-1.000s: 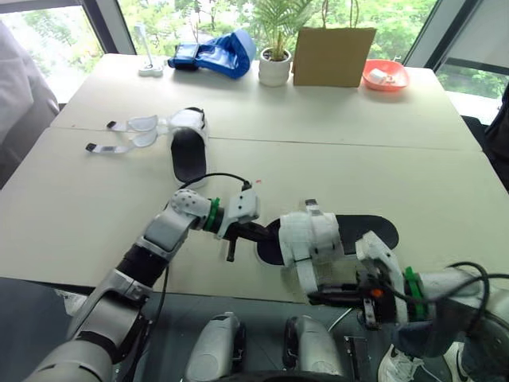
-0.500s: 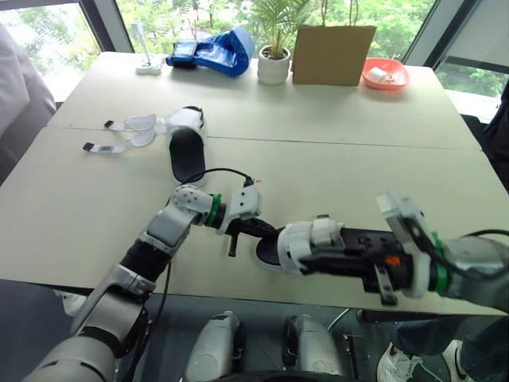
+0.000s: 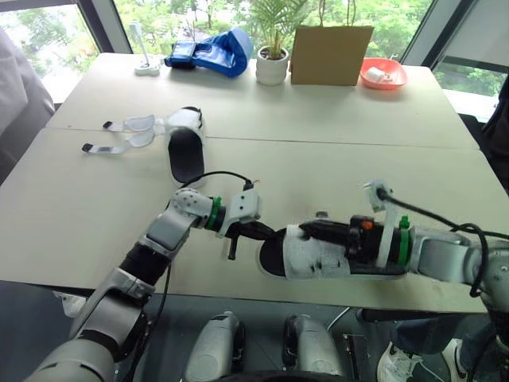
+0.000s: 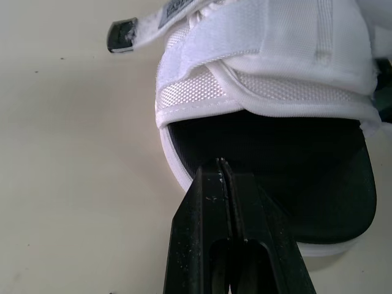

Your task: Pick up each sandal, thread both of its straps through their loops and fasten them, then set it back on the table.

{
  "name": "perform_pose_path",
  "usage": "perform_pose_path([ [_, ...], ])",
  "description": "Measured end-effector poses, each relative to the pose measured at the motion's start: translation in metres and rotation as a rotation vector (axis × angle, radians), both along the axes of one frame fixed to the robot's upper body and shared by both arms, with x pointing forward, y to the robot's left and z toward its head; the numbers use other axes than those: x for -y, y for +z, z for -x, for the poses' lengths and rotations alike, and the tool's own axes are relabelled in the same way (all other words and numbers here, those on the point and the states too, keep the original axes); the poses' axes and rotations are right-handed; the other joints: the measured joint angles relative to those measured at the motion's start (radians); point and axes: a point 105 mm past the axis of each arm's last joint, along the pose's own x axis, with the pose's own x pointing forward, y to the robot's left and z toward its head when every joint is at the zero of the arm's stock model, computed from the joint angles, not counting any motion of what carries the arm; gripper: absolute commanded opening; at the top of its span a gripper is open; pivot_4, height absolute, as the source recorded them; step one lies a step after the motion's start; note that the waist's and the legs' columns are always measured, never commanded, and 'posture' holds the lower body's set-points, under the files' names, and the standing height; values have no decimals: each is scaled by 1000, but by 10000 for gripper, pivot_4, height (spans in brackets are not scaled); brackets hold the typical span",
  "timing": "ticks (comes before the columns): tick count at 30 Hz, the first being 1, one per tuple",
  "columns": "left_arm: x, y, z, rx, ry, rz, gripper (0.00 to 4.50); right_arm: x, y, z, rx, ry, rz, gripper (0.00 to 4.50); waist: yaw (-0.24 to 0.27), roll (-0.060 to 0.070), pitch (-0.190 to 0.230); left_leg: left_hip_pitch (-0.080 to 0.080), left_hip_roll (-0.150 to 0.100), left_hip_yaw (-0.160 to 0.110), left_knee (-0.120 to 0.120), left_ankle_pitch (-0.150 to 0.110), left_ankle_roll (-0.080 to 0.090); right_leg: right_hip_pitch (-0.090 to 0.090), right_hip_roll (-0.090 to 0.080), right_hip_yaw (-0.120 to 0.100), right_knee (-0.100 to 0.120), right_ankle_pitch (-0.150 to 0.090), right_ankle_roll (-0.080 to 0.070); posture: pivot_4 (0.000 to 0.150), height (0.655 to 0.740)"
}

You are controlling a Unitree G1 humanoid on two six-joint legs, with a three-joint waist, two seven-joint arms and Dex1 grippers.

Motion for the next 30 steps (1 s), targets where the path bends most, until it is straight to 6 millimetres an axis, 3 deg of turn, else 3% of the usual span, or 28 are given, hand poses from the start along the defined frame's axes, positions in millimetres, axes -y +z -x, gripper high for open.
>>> perform_pose_path([
  [1,0,0,0,0,-1,0,0,1,1,-2,-6,-12,-4,29729,1,0,0,0,0,0,0,0,0,0,0,0,0,0,0,1500,7214],
  [4,0,0,0,0,-1,0,0,-1,13,-3,24,25,16,29729,0,1,0,0,0,0,0,0,0,0,0,0,0,0,0,1500,7214],
  [7,0,0,0,0,0,1,0,-1,34,-5,160,101,115,29729,0,1,0,-1,0,0,0,0,0,-1,0,0,0,0,0,1500,7214],
  [10,1,1,1,1,-8,3,0,2,41,1,414,254,367,29729,4,1,-1,-5,0,0,0,-1,2,-4,2,0,0,0,0,1500,7214],
  [12,1,1,1,1,-14,0,0,3,31,13,601,439,536,29729,2,1,-1,-5,0,0,0,-1,2,-5,3,0,0,-1,2,1500,7214],
  [16,1,2,0,0,-13,-2,0,4,4,41,894,818,717,29729,1,0,0,-5,-1,2,2,-1,2,-4,6,1,1,-1,3,1500,7214],
  [18,0,1,0,-3,-9,-5,0,5,-3,51,1138,966,804,29729,1,0,0,-3,0,2,2,0,1,-3,6,2,1,-1,3,1500,7214],
  [23,-2,0,0,-13,2,-11,0,13,-32,68,1651,1145,937,29729,0,-1,1,4,0,2,1,1,-2,4,7,3,1,-2,4,1500,7214],
  [26,-5,-1,0,-16,9,-19,0,17,-51,71,1771,1176,959,29729,-2,-1,1,11,0,2,-2,2,-4,9,8,5,1,-3,4,1500,7214],
  [30,-5,-1,0,-22,18,-23,0,15,-59,64,1864,1124,984,29729,-2,0,0,13,1,2,-3,4,-7,10,9,5,2,-4,3,1500,7214],
])
